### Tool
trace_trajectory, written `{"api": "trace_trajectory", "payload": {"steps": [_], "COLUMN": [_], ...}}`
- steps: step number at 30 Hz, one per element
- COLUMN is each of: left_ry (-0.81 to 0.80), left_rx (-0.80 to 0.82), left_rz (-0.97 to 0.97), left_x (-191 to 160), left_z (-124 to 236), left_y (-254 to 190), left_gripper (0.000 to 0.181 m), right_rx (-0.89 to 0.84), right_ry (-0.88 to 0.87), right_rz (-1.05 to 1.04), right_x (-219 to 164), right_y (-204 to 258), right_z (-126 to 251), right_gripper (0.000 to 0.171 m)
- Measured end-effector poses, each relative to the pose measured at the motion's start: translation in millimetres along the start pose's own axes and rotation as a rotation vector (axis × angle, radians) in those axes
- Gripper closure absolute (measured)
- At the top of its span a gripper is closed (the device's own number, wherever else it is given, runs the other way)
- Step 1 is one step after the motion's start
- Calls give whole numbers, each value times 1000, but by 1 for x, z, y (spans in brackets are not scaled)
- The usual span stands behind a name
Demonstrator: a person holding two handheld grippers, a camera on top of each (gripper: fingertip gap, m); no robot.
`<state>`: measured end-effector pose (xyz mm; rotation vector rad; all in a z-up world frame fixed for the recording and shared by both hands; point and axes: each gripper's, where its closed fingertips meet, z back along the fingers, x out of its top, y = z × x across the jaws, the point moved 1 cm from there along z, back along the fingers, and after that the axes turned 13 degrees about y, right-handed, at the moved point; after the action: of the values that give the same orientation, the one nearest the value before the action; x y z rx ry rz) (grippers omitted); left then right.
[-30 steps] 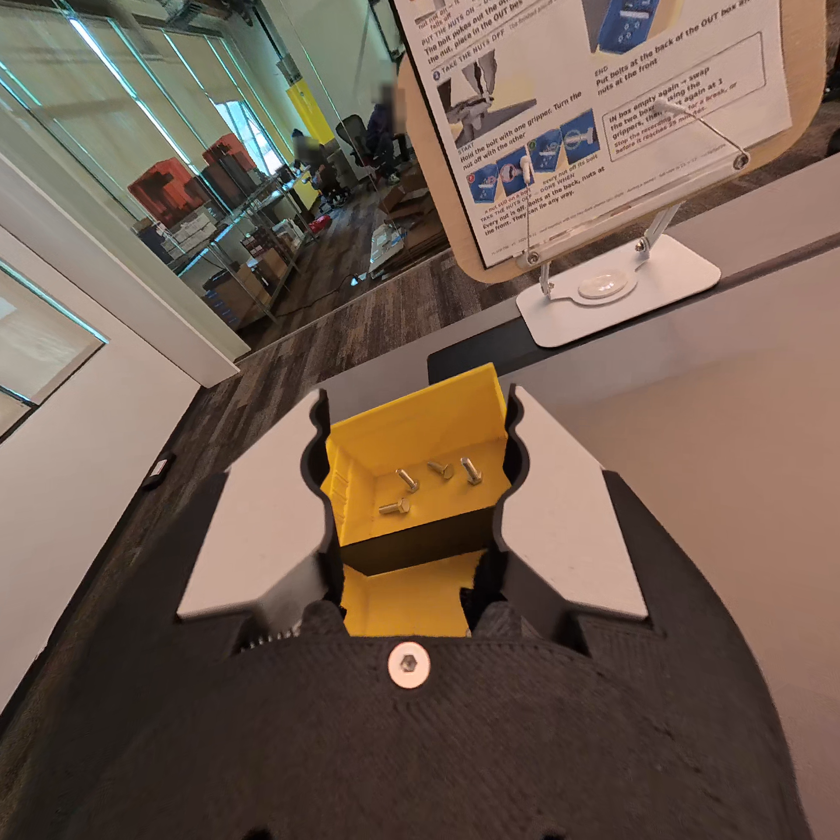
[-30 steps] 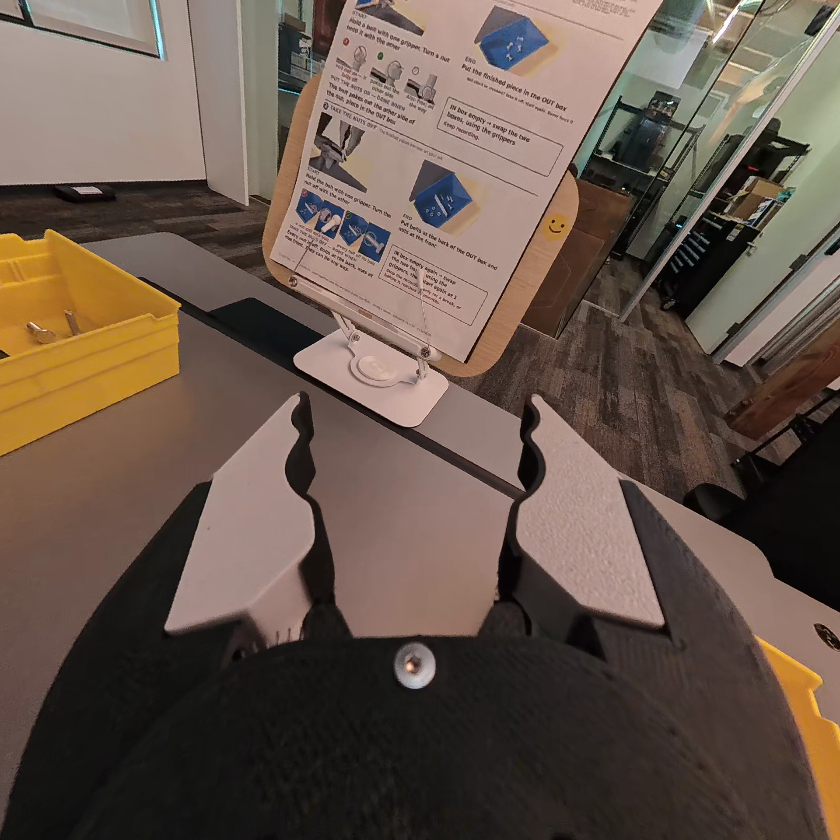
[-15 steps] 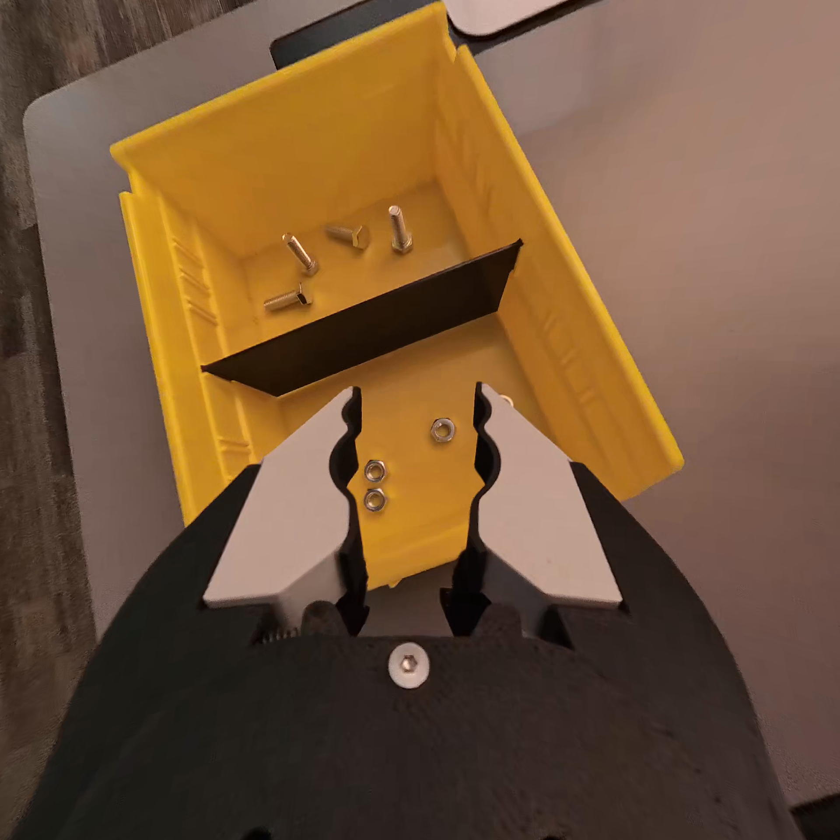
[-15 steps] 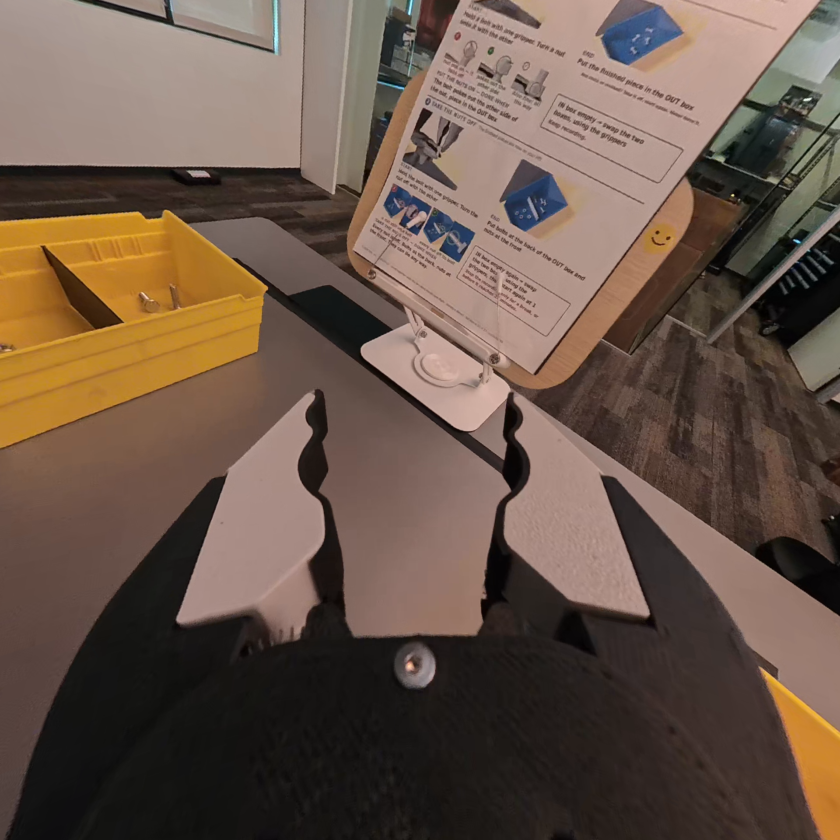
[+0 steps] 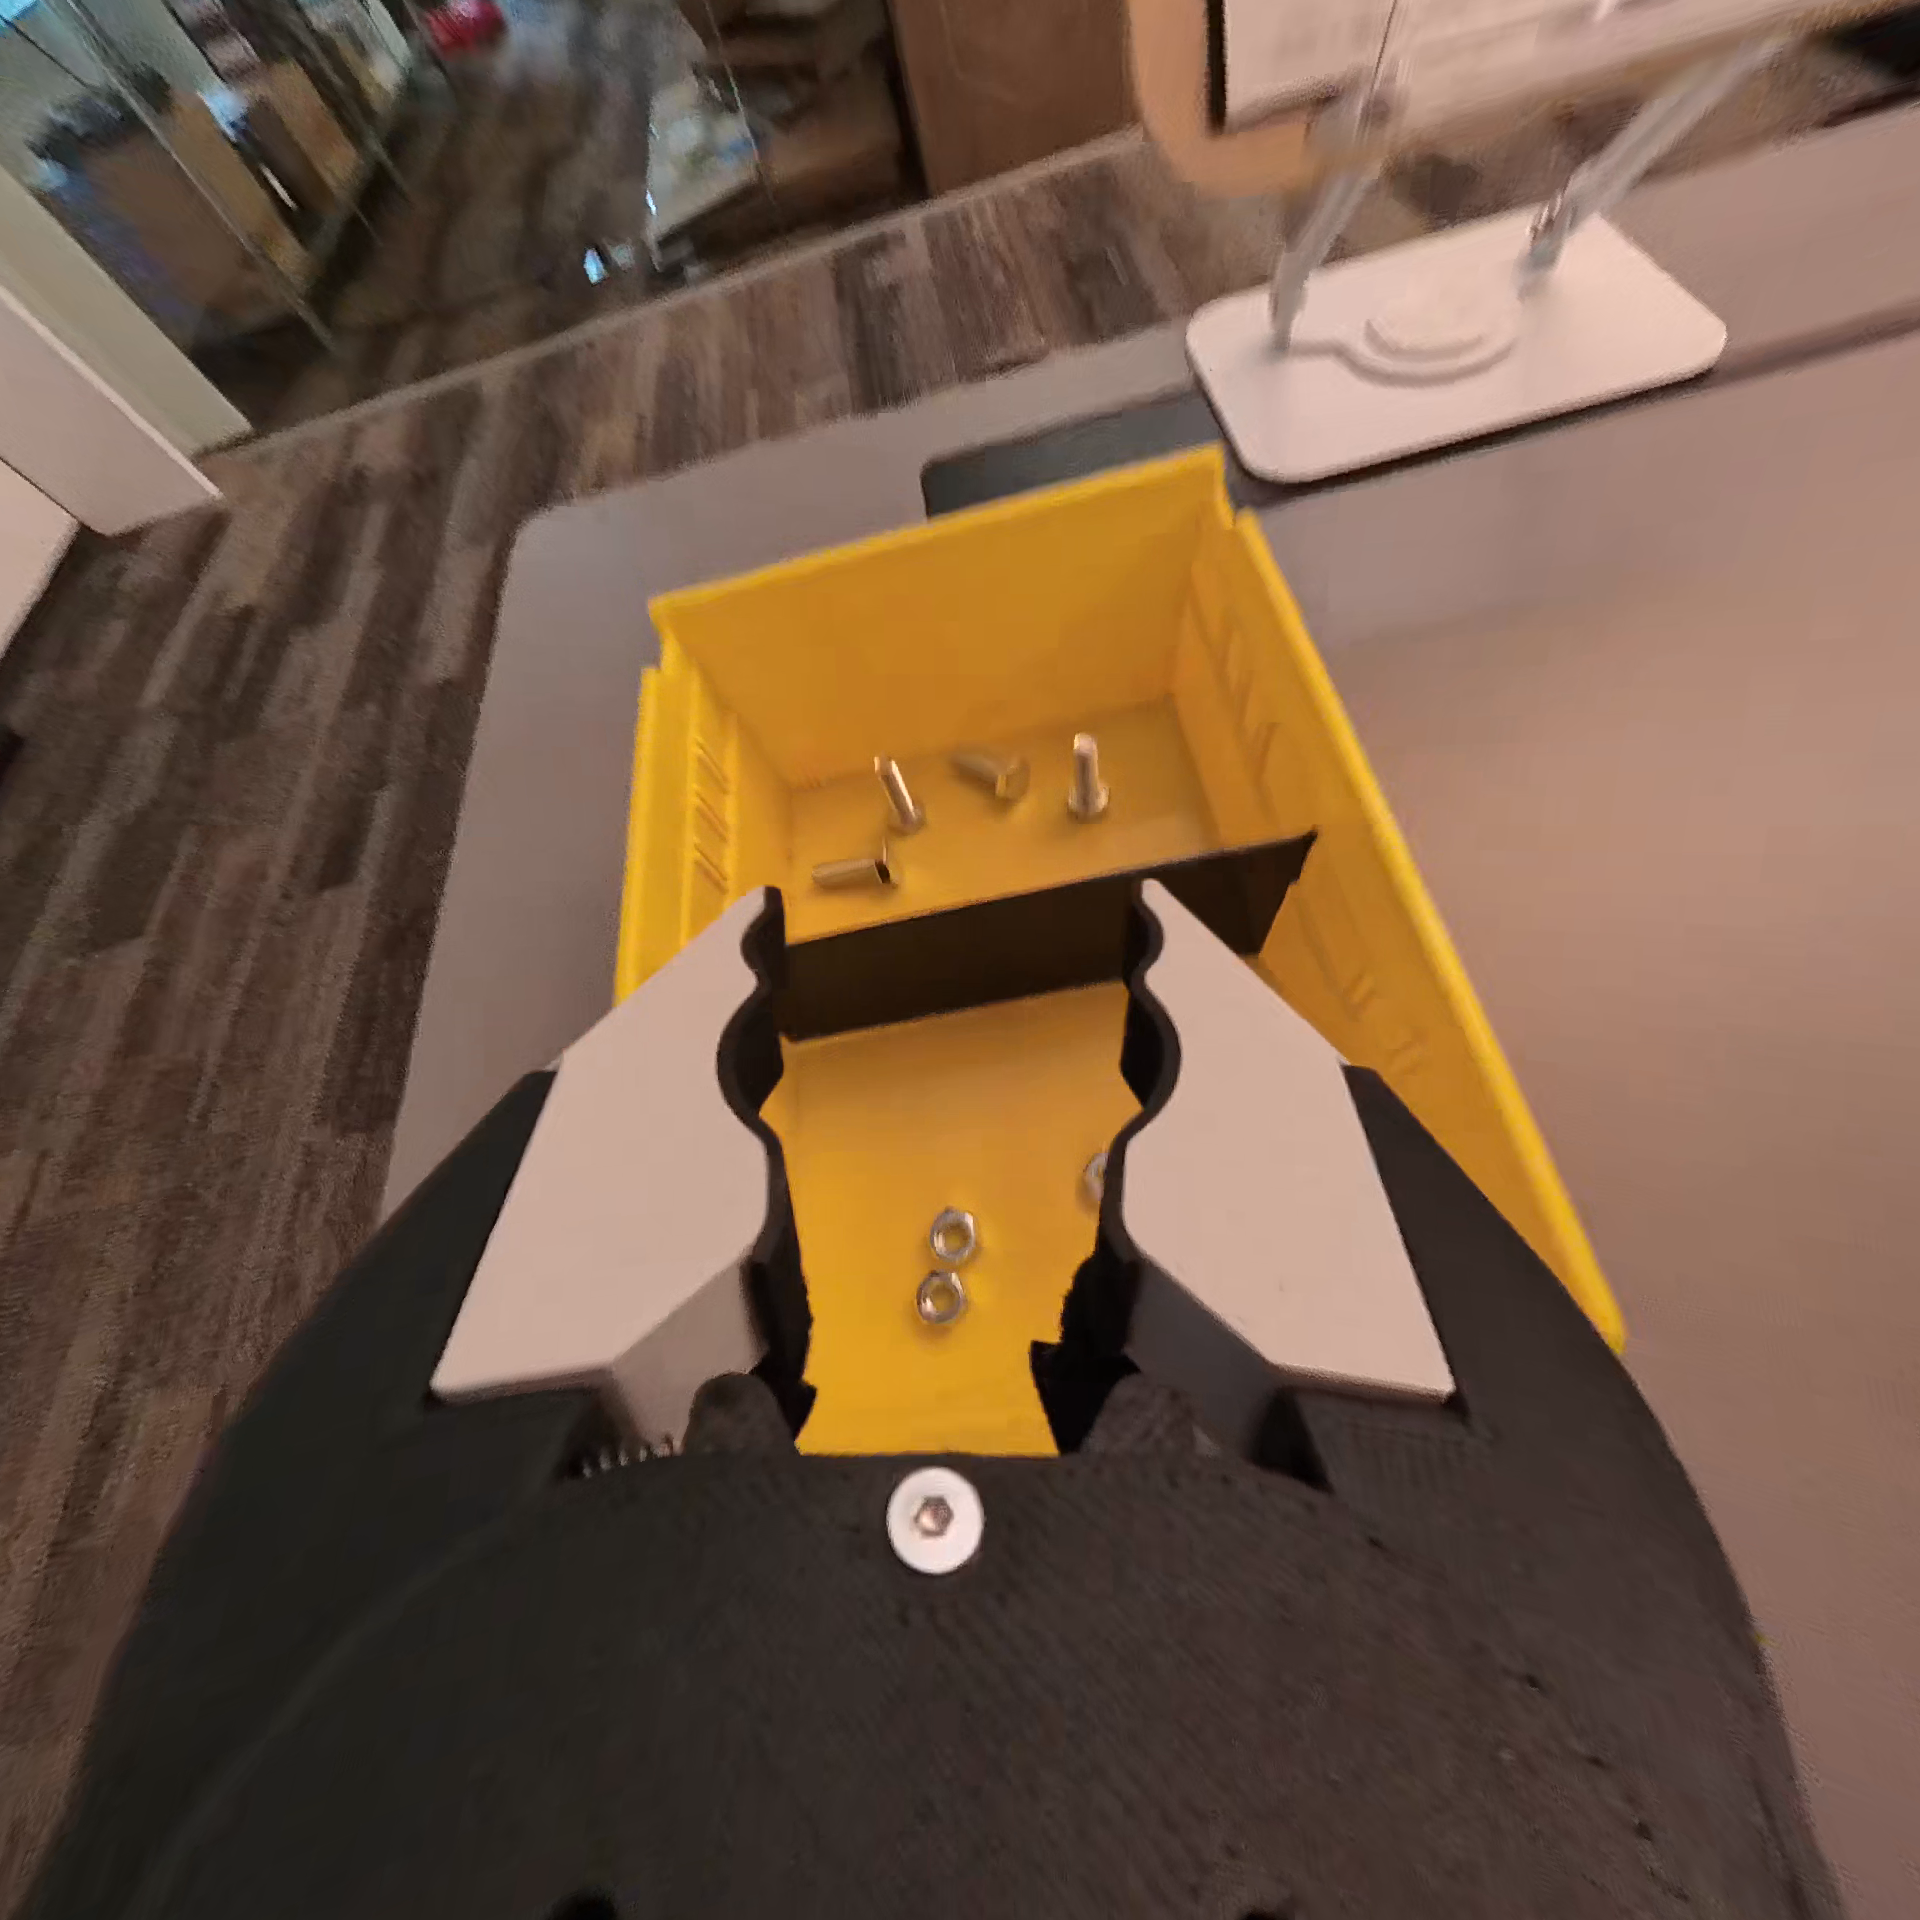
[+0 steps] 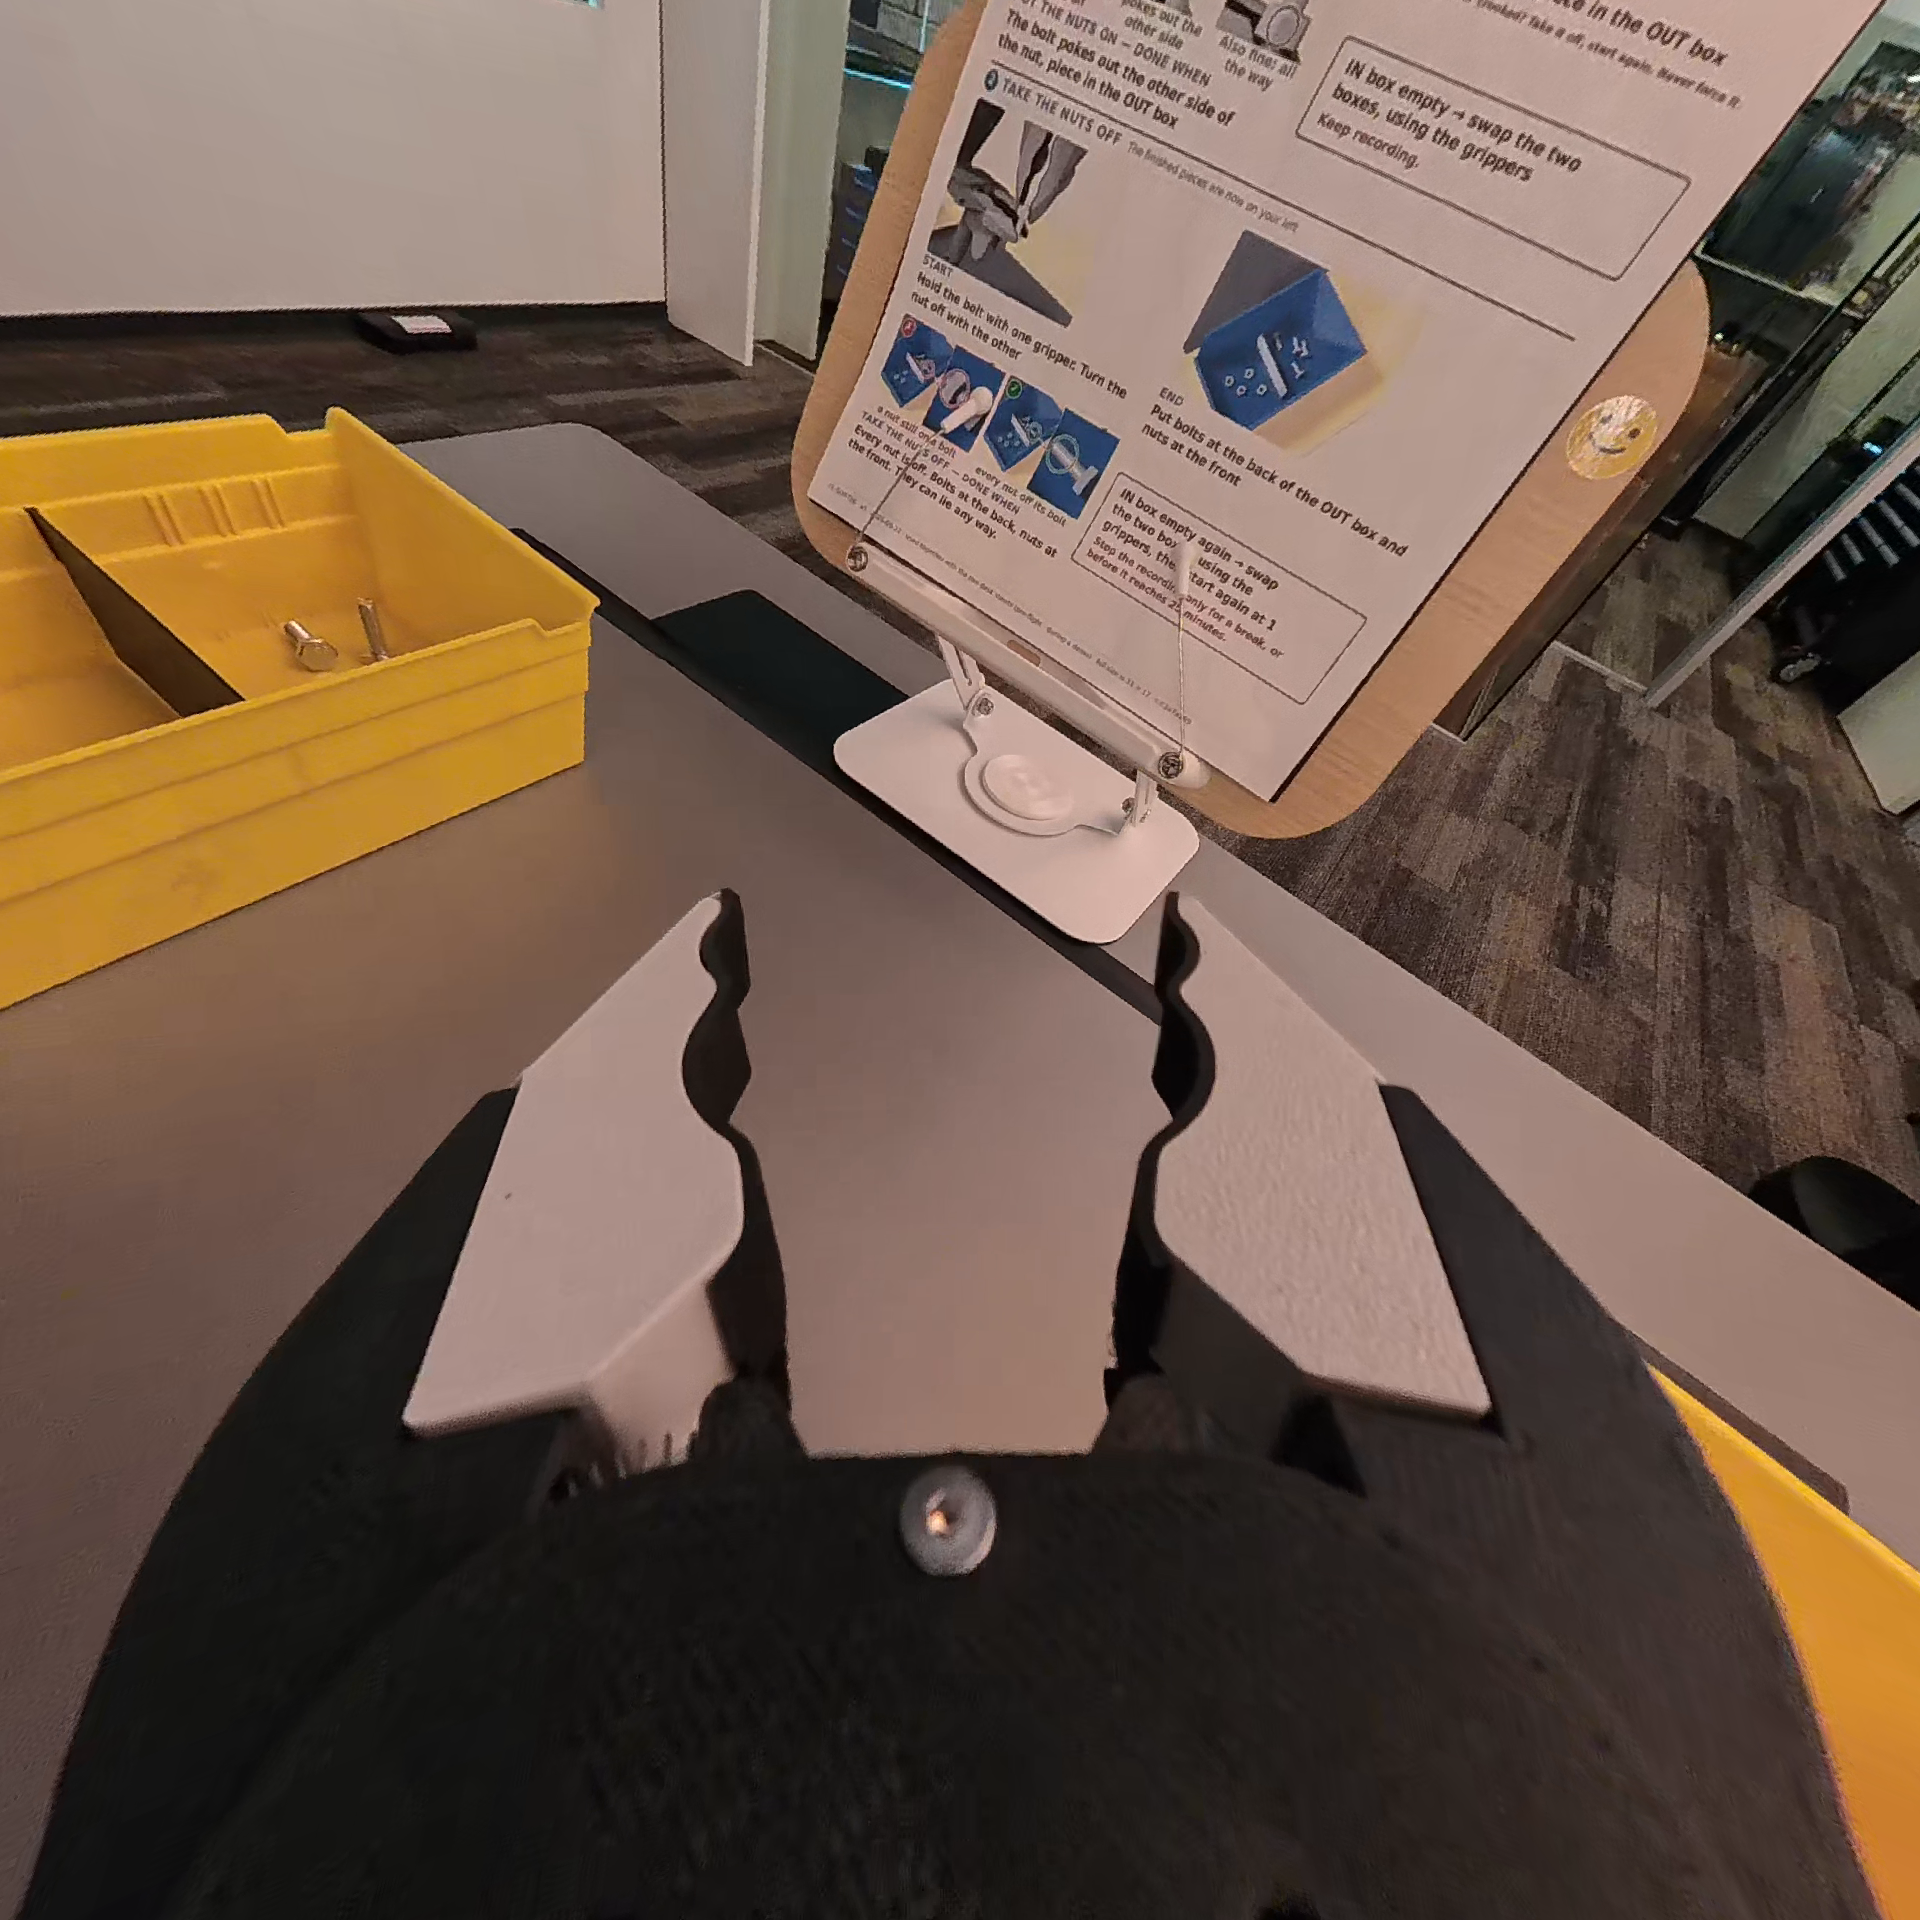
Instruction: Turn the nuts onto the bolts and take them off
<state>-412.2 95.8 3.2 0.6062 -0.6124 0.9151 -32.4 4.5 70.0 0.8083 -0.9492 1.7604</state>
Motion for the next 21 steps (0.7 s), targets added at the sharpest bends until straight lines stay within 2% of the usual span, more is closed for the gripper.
{"api": "trace_trajectory", "payload": {"steps": [5, 9, 14, 16, 19, 21], "left_ry": [-208, -233, -252, -271, -284, -256], "left_rx": [66, 36, -5, -12, -41, -58], "left_rz": [-35, -55, -96, -103, -91, -76], "left_x": [54, 85, 111, 119, 126, 125], "left_z": [33, 38, 30, 24, 10, -5], "left_y": [-25, -67, -130, -154, -186, -203], "left_gripper": [98, 73, 37, 27, 24, 24], "right_rx": [-77, -146, -211, -242, -257, -256], "right_ry": [-13, -60, -68, -32, 36, 79], "right_rz": [14, -38, -95, -110, -179, -220], "right_x": [2, 7, 0, -10, -27, -39], "right_y": [-6, -15, -24, -30, -35, -35], "right_z": [7, 20, 27, 22, 10, 2], "right_gripper": [85, 74, 56, 44, 22, 21]}}
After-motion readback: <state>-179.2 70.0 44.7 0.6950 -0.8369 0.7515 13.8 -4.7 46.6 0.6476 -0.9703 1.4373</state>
